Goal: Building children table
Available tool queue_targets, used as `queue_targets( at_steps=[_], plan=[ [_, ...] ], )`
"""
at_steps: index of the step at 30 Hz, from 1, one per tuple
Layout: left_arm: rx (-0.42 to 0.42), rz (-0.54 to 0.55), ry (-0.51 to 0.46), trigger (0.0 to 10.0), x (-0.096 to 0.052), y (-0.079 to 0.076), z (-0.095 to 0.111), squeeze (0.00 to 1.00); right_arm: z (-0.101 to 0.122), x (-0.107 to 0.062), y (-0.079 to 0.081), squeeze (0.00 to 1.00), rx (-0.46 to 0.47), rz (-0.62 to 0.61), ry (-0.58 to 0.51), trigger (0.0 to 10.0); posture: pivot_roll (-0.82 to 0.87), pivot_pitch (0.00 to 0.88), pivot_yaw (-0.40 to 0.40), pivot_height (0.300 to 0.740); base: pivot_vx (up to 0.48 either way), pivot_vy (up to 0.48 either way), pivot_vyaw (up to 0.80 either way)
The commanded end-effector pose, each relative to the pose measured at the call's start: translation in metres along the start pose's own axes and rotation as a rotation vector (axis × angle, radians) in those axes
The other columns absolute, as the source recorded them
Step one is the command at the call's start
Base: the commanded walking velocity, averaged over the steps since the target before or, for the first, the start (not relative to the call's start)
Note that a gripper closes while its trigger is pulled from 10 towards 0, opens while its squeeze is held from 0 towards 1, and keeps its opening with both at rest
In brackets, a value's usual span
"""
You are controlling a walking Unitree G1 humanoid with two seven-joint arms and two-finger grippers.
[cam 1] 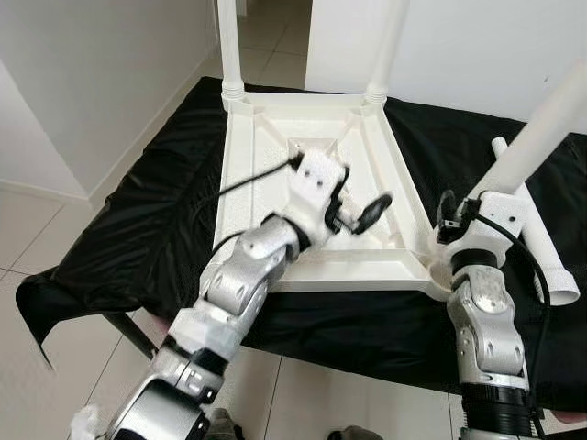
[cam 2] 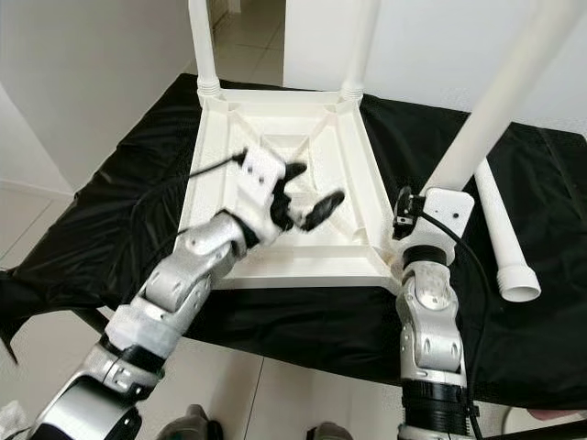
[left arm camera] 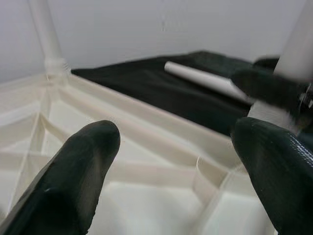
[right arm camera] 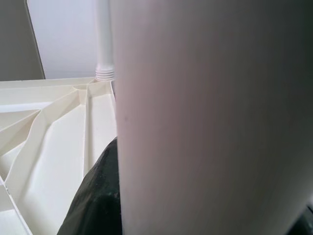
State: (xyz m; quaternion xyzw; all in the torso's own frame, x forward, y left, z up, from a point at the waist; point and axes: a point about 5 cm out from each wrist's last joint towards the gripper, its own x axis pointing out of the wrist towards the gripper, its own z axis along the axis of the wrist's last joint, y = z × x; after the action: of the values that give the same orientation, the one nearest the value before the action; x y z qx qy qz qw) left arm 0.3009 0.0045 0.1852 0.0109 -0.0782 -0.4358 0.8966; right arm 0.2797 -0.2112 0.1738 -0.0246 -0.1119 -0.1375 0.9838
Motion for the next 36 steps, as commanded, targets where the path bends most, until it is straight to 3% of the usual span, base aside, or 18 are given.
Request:
queue_targets(
  at_steps=[1, 12, 16, 22, 36],
  plan=[
    [0.038, -0.119, 0.011, 10.0, -0.001, -0.009, -0.003, 0.00, 0.007, -0.001, 0.000, 0.00, 0.015, 0.000, -0.038, 10.0, 0.01, 0.000, -0.019, 0.740, 0.000, 0.000, 0.00],
    [0.124, -0.165, 0.064, 10.0, -0.007, -0.016, -0.017, 0.00, -0.002, -0.008, -0.001, 0.00, 0.005, 0.026, -0.001, 10.0, 0.01, 0.000, -0.027, 0.740, 0.000, 0.000, 0.00],
    [0.083, -0.275, 0.092, 10.0, -0.022, -0.023, -0.023, 0.00, -0.011, -0.016, -0.006, 0.00, -0.022, 0.040, 0.033, 10.0, 0.01, 0.000, -0.030, 0.740, 0.000, 0.000, 0.00],
    [0.047, -0.343, 0.104, 10.0, -0.029, -0.029, -0.025, 0.00, -0.021, -0.025, -0.014, 0.00, -0.050, 0.040, 0.069, 10.0, 0.01, 0.000, -0.028, 0.740, 0.000, 0.000, 0.00],
    [0.092, -0.347, 0.172, 10.0, -0.020, -0.035, -0.029, 0.00, -0.035, -0.029, -0.016, 0.00, -0.131, 0.067, 0.129, 10.0, 0.01, 0.000, -0.024, 0.740, 0.000, 0.000, 0.00]
  ],
)
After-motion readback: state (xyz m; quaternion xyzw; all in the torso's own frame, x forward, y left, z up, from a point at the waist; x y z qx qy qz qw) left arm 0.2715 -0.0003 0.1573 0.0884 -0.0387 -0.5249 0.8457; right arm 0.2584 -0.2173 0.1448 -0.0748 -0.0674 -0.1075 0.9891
